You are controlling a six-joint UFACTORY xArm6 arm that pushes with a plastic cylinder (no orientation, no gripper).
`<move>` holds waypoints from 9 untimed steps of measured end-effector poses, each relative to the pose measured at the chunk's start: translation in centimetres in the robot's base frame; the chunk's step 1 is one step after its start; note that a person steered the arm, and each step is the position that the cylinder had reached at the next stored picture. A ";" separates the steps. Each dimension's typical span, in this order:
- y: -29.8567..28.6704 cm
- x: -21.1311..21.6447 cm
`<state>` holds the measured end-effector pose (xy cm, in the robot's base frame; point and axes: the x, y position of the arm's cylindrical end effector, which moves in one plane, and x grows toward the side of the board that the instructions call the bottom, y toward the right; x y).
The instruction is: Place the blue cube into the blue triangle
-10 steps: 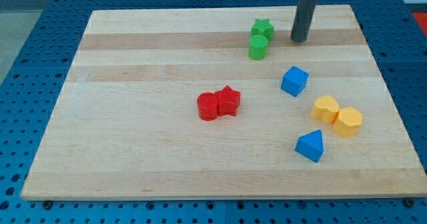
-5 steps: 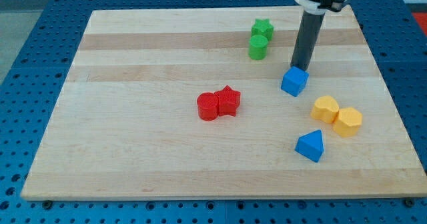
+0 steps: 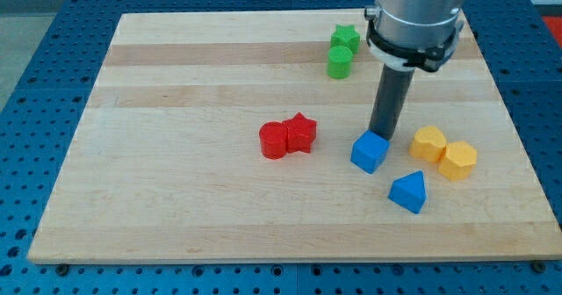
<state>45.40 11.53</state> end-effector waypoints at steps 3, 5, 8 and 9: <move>-3.2 -0.4; -3.0 1.3; -2.8 6.2; -2.8 7.8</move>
